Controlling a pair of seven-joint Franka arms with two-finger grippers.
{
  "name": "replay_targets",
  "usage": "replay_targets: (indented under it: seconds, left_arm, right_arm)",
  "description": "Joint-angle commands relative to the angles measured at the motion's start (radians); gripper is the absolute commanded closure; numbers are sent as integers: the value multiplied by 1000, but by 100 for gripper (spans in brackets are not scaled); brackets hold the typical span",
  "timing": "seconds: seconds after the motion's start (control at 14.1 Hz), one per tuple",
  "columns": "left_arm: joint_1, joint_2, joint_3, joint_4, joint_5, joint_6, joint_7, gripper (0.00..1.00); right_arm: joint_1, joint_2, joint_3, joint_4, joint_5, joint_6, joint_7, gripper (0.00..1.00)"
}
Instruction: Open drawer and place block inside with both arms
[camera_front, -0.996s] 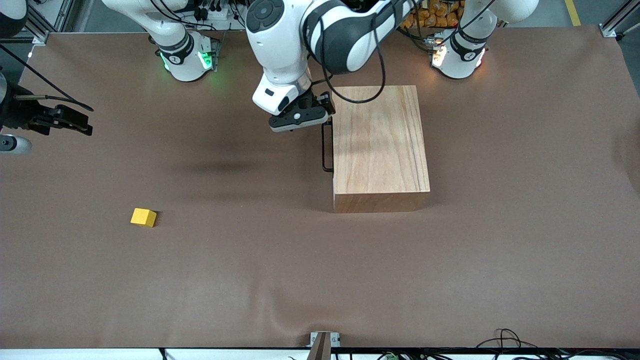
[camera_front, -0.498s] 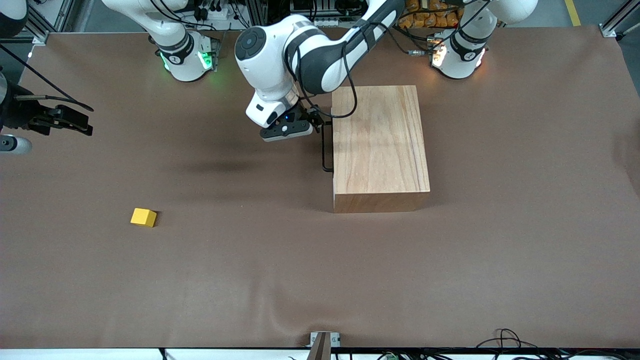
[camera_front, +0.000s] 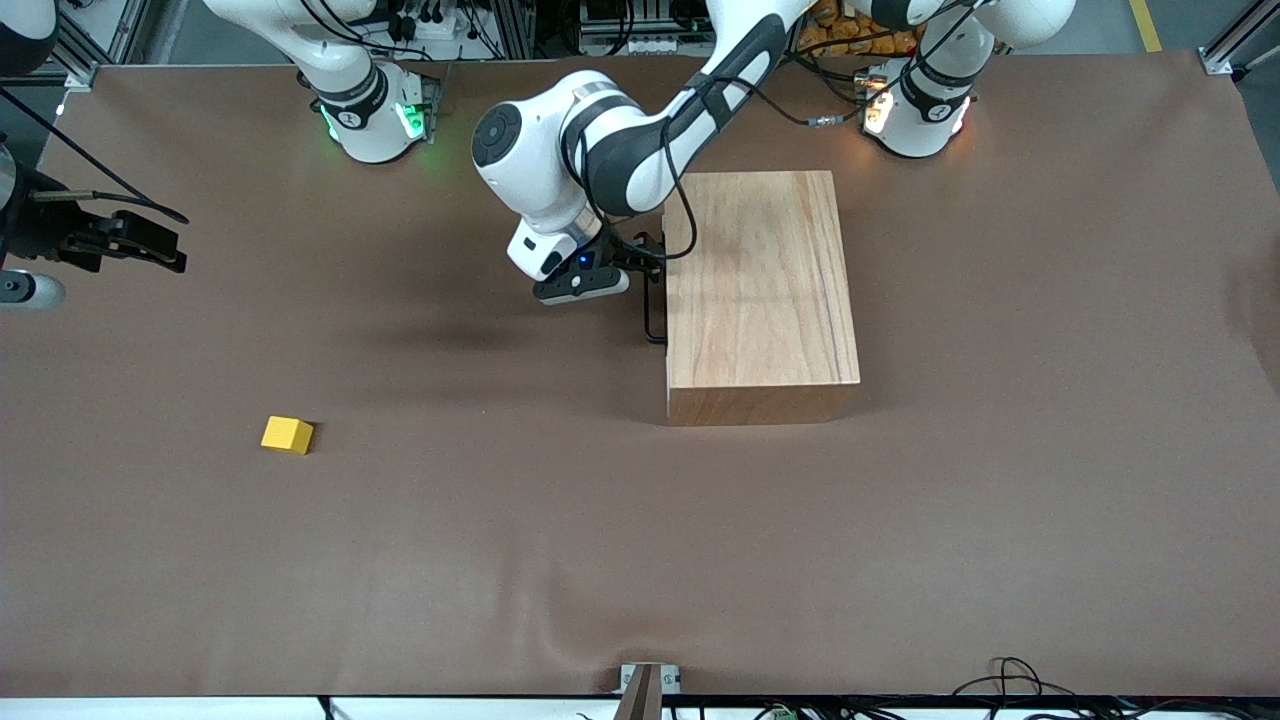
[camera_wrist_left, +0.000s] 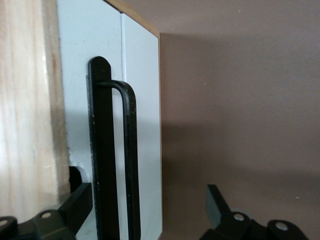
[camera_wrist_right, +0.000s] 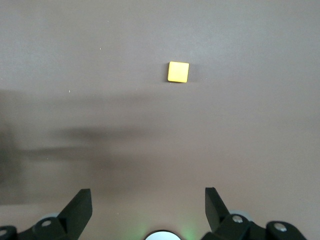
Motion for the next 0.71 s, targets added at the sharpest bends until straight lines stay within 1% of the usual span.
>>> replay_targets:
  seconds: [0.0, 0.43, 0.64]
  left_arm:
    - [-12, 28, 15, 25, 23, -18, 24, 0]
    - [-16, 51, 15, 25, 23, -4, 31, 0]
    - [-15, 66, 15, 26, 23, 27, 37, 0]
  right_arm:
    - [-3, -6, 5, -9, -15, 7, -4, 0]
    - [-1, -5, 6, -9, -14, 8, -4, 0]
    - [-1, -5, 5, -8, -14, 10, -4, 0]
